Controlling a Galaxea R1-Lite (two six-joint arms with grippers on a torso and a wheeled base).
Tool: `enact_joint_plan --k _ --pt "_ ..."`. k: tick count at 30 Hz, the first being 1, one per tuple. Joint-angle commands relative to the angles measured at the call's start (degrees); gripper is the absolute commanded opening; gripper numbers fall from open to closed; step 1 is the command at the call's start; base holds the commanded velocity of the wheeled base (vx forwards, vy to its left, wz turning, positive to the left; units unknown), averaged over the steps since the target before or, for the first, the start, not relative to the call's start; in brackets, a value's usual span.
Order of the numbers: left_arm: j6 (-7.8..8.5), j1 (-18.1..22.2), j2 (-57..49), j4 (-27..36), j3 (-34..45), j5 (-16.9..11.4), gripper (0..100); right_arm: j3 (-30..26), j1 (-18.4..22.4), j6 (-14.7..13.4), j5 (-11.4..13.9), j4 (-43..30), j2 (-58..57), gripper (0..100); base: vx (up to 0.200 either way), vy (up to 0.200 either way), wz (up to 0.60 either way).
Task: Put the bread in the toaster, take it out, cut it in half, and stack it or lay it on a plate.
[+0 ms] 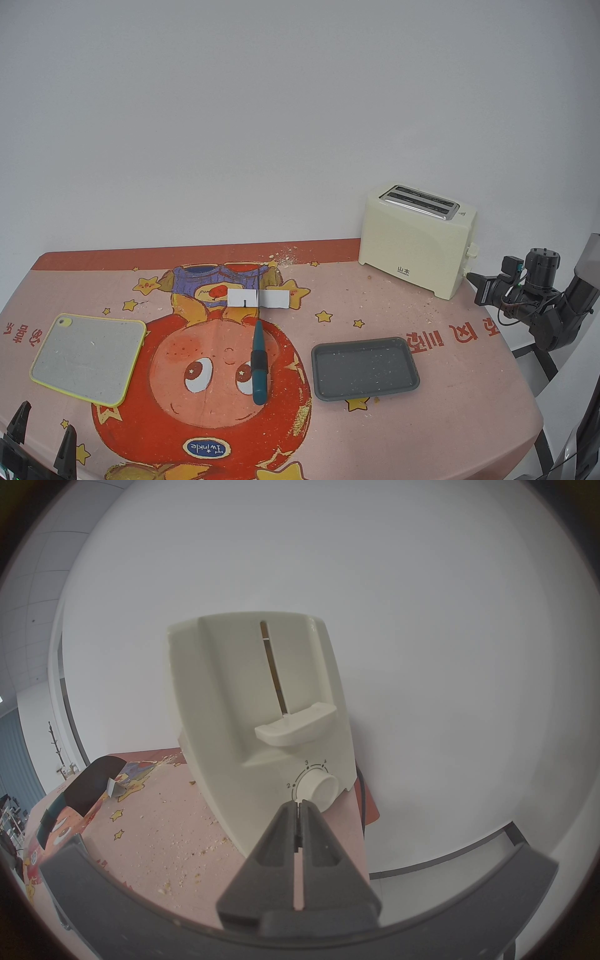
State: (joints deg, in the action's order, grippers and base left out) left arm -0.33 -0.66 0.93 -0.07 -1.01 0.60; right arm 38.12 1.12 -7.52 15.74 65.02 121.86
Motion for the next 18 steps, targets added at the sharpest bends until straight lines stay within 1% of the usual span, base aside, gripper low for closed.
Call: enact_joint_plan --k 1,3,18 --pt "-0.02 0.0 -0.3 0.0 1.0 0.0 100 0.6 -0.2 -0.6 0.0 -0.1 0.1 0 0.000 0.000 0.00" --pt "-0.02 0.0 -0.3 0.0 1.0 0.0 100 0.9 -0.2 -1.2 0.0 -0.1 0.2 0 0.000 0.000 0.00" --pt "-0.02 0.0 -0.3 0.0 1.0 0.0 100 1.6 0.0 -1.2 -0.2 0.0 1.8 0 0.000 0.000 0.00"
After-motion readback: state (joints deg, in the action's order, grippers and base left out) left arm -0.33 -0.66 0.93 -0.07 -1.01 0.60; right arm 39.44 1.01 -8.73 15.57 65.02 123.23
